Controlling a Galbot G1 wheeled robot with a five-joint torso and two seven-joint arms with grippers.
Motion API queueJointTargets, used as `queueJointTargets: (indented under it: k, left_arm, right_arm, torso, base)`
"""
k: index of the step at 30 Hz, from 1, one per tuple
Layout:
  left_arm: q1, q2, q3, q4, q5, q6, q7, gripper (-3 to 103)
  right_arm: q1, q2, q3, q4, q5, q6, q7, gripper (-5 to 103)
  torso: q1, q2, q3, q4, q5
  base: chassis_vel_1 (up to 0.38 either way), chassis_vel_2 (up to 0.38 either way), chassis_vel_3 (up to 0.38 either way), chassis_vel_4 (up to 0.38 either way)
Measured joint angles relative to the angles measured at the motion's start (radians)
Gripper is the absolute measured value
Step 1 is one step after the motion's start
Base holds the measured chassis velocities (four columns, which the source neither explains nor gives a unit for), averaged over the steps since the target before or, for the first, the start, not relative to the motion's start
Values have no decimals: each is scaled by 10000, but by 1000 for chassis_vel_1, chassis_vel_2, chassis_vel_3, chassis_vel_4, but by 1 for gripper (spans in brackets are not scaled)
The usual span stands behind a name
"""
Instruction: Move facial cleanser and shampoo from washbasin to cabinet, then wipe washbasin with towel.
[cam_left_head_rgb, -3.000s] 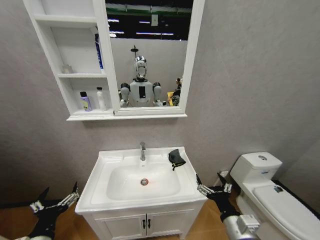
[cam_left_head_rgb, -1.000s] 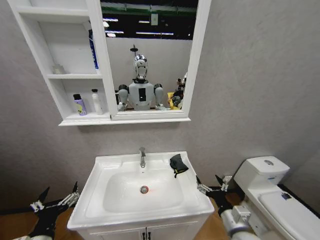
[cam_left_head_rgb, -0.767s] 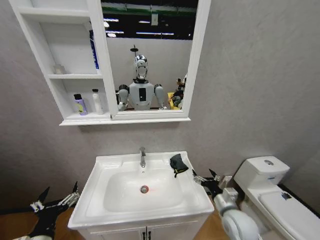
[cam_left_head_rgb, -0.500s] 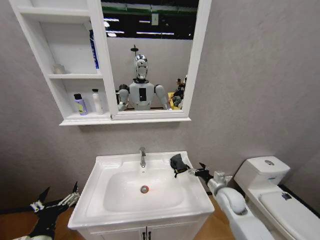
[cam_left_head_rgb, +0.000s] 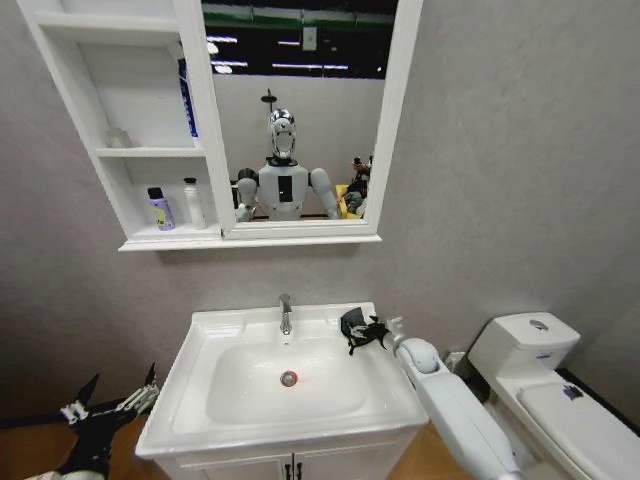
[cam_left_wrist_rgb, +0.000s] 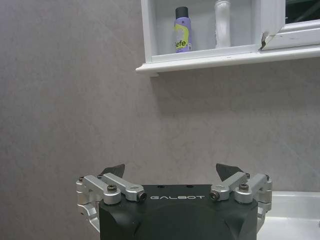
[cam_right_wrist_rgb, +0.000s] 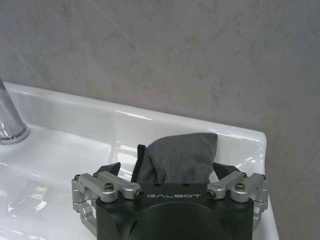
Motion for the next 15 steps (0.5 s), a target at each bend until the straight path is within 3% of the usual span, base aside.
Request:
queueJointTargets:
  k: [5, 12, 13, 15]
  left_arm:
    - [0, 0, 0, 0, 0, 0, 0, 100]
    - [0, 0, 0, 0, 0, 0, 0, 100]
    - [0, 0, 0, 0, 0, 0, 0, 100]
    - [0, 0, 0, 0, 0, 0, 0, 100]
  right_arm:
    - [92, 104, -44, -279, -473, -123, 276, 100]
    - [269, 198, 31, -953, -624, 249, 64, 102]
    - [299, 229, 35, -1051, -624, 304, 40, 94]
    - [339, 273, 47, -1167, -624, 361, 26, 94]
  torso:
    - [-2, 1, -1, -2, 0]
    - [-2, 1, -1, -1, 2]
    - [-2, 2, -1, 0, 1]
    - [-2, 2, -1, 0, 1]
  base:
    - [0, 0, 0, 0]
    - [0, 0, 0, 0]
    - [0, 0, 0, 0]
    - [0, 0, 0, 0]
